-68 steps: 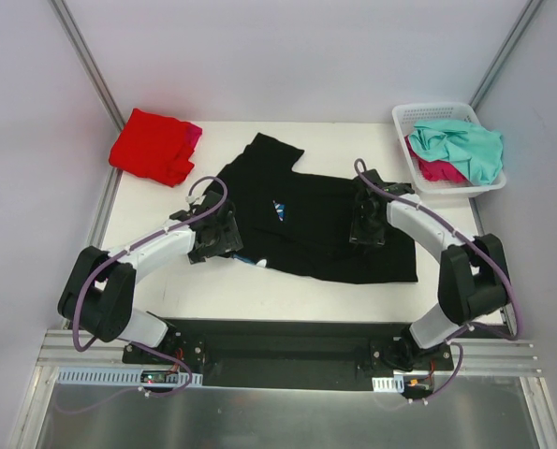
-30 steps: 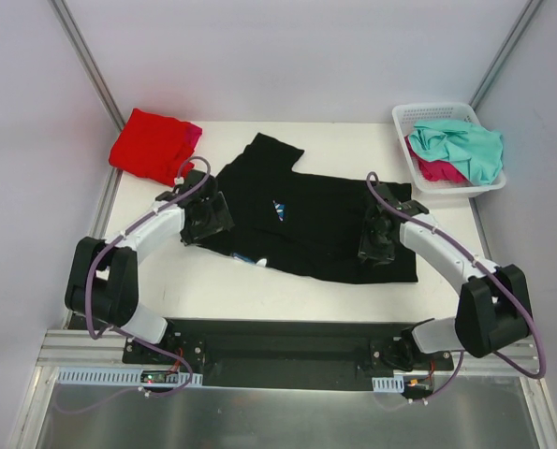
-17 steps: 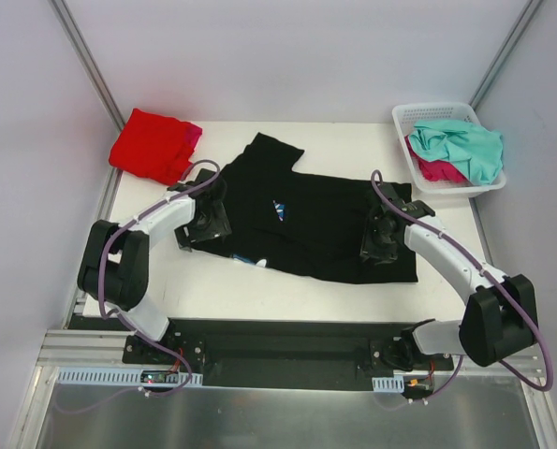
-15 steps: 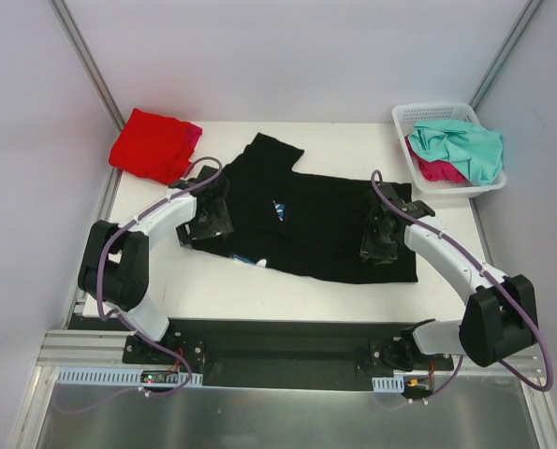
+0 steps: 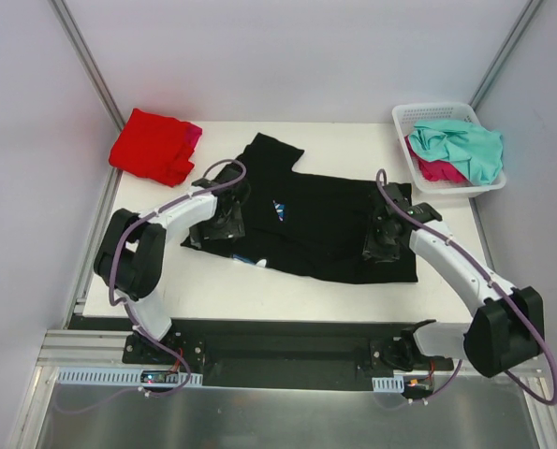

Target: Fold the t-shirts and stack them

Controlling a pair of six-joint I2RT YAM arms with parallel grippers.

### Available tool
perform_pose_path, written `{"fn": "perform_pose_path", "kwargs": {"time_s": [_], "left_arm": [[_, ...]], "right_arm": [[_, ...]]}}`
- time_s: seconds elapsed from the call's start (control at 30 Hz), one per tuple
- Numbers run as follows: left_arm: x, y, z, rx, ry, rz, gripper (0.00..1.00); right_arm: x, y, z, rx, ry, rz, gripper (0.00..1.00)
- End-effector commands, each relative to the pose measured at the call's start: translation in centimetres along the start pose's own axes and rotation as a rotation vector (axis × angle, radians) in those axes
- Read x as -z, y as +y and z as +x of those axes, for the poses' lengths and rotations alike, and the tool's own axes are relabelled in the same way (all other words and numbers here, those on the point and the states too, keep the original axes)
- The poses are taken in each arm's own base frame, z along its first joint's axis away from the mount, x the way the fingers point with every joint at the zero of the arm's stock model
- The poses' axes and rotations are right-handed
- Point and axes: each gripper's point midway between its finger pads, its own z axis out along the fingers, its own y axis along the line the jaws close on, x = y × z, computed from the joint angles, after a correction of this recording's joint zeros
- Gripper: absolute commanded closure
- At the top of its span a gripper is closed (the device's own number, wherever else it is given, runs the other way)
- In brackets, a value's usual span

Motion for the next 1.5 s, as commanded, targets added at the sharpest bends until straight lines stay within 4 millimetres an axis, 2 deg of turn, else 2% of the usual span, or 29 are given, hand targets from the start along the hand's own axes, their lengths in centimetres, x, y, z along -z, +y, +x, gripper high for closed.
{"fn": "perform_pose_path", "kwargs": {"time_s": [0.0,0.17,0.3,0.43,0.53,0.8,0.93,1.1,1.23,1.27,1.47], "left_arm": [[-2.9,0.9,1.6,0.02,-0.02,-0.061,0.05],[-4.3,0.9,1.9,0.042,-0.056,-0.051,0.05],[-6.0,1.4,3.0,0.03,-0.025,-0.088,0.05],[-5.8,1.3,3.1,0.031,-0.019,-0.071,0.06],[-5.6,1.7,3.2,0.048,-0.005,-0.053,0.06],[-5.2,2.4,2.2,0.077,-0.004,-0.029,0.06],[-5.1,2.3,2.4,0.076,0.007,-0.021,0.06],[-5.0,3.5,2.8,0.086,0.024,-0.042,0.06],[-4.7,4.9,2.5,0.135,0.025,-0.036,0.06],[-4.6,5.3,2.4,0.146,0.025,-0.037,0.06],[-4.4,6.7,1.5,0.2,0.019,-0.046,0.06]], "right_arm": [[2.7,-0.2,-1.0,-0.017,-0.093,-0.036,0.67],[2.8,-0.6,-1.1,-0.04,-0.101,-0.016,0.69],[1.0,-0.5,-0.5,-0.078,-0.081,-0.014,0.7],[-1.5,-1.5,0.4,-0.16,-0.027,0.016,0.74],[-2.5,-1.3,0.5,-0.213,-0.004,-0.005,0.74],[-4.3,-2.0,-0.7,-0.293,0.037,-0.01,0.72],[-5.3,-2.2,-1.2,-0.287,0.035,0.0,0.72],[-7.1,-3.3,-1.3,-0.343,0.068,0.017,0.72],[-8.5,-4.5,-0.8,-0.407,0.103,0.037,0.73],[-8.6,-4.2,-0.4,-0.411,0.128,0.016,0.73],[-8.9,-5.2,1.6,-0.443,0.179,0.037,0.73]]}}
